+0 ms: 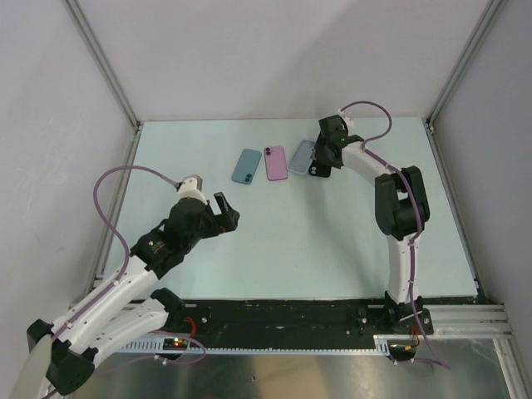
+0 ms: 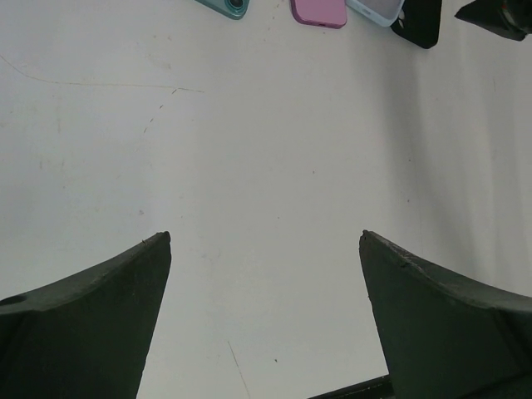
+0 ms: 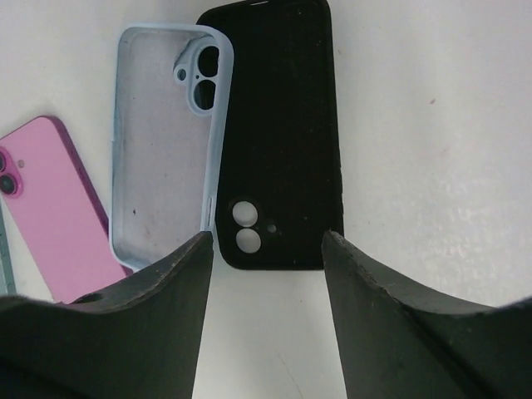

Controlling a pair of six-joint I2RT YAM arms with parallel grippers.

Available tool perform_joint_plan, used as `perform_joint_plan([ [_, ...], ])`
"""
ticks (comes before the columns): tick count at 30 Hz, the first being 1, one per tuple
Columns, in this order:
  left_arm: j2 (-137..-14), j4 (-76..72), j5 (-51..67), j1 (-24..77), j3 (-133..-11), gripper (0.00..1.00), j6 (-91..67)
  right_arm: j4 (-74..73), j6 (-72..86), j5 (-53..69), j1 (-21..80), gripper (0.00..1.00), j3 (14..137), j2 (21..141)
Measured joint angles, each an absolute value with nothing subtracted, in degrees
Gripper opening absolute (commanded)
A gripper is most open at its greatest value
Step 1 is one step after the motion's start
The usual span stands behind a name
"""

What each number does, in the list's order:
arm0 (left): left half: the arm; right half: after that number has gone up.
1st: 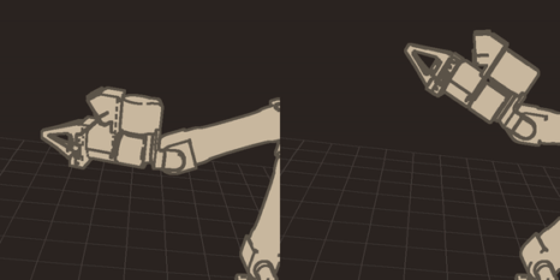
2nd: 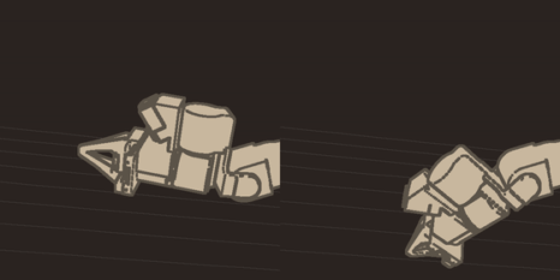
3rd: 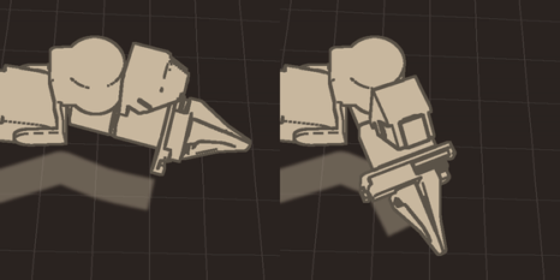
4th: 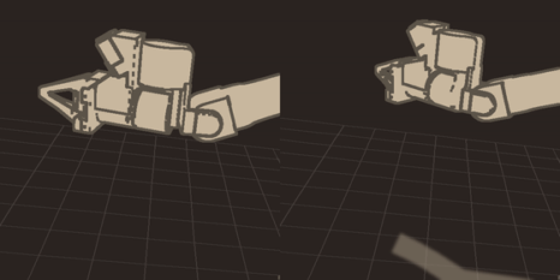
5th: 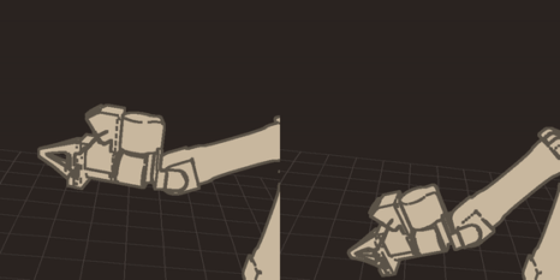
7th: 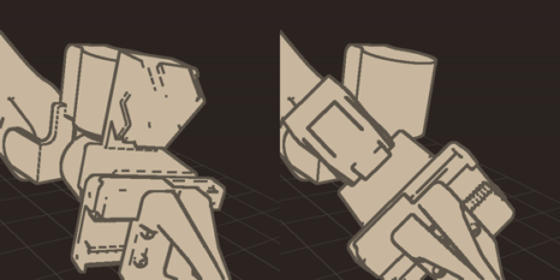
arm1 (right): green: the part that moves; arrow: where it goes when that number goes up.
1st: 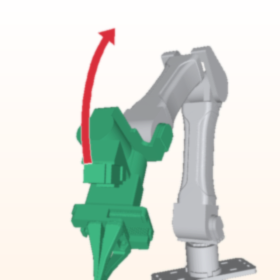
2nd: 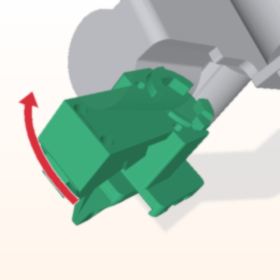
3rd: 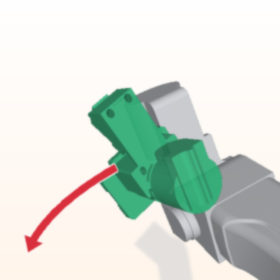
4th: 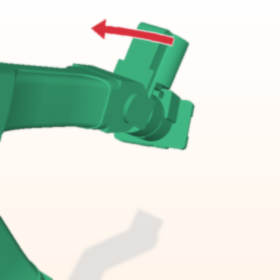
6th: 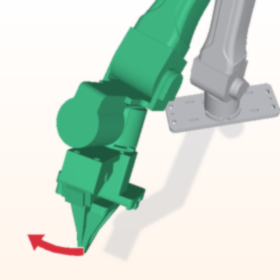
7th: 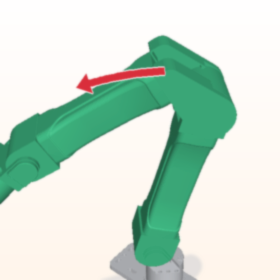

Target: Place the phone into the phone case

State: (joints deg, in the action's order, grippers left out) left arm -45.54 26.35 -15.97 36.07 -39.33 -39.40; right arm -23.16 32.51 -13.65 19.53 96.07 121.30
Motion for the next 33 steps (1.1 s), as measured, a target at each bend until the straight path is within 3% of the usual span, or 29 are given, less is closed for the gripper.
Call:
perform_joint_plan([
  [17,-48.14,27.05,-14.76,35.07,-39.97,0.98,-38.87,-26.3,31.2,-13.19,20.56,0.56,108.55,132.27],
  [21,-48.66,27.18,-14.74,34.83,-39.99,0.98,-38.57,-26.59,31.07,-13.23,20.8,0.51,110.5,133.53],
  [25,-49.23,27.27,-14.72,34.59,-40.14,0.98,-38.54,-27.33,30.81,-13.39,21.04,0.39,113.23,135.63],
  [33,-49.65,27.27,-14.57,34.48,-40.73,0.98,-38.57,-28.71,30.06,-13.76,21.3,0.02,113.89,136.18],
])
